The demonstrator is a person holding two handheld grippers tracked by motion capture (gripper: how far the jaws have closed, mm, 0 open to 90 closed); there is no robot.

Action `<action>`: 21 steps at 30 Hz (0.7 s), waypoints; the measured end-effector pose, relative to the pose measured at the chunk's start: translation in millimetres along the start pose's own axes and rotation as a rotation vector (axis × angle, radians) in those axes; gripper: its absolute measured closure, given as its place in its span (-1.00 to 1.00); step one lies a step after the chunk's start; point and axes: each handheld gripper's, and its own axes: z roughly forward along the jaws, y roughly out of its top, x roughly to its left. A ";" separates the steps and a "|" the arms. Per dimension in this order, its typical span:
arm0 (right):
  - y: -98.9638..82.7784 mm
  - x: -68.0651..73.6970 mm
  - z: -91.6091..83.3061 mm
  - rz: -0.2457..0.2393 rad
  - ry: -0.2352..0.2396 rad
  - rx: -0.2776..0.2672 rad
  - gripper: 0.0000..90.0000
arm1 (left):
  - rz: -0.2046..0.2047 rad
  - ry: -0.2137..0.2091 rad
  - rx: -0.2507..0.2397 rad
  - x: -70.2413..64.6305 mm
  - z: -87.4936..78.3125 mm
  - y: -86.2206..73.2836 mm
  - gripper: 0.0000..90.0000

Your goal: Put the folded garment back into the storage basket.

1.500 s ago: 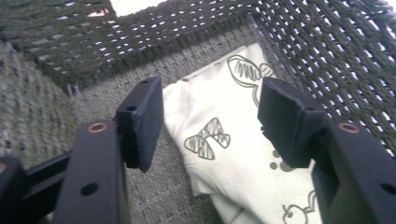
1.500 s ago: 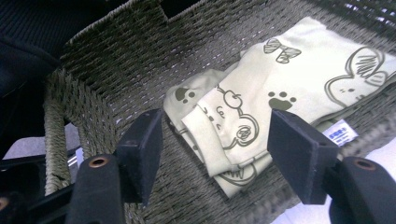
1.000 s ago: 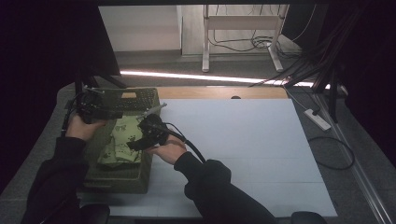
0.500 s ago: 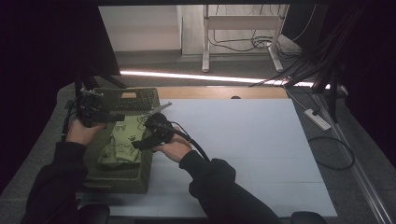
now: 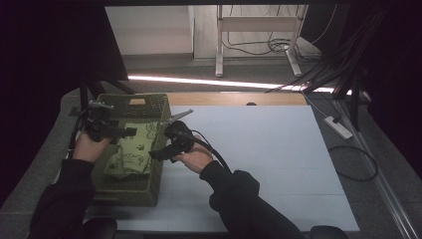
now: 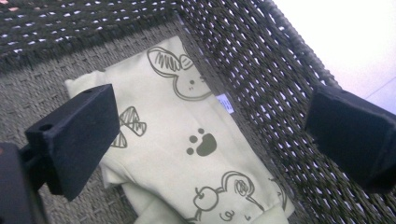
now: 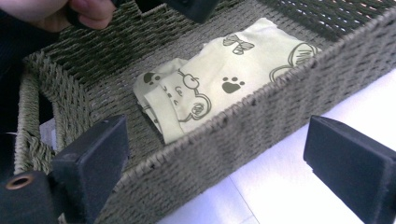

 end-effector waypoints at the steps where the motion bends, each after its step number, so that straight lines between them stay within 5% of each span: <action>1: -0.8 -1.1 -0.9 0.001 -0.003 -0.002 -0.85 | -0.001 -0.008 -0.001 -0.8 0.1 -0.9 -0.94; 21: -21.3 -26.8 -23.3 0.027 -0.034 -0.023 -0.95 | 0.045 -0.053 -0.035 -23.7 -0.6 -11.7 -1.00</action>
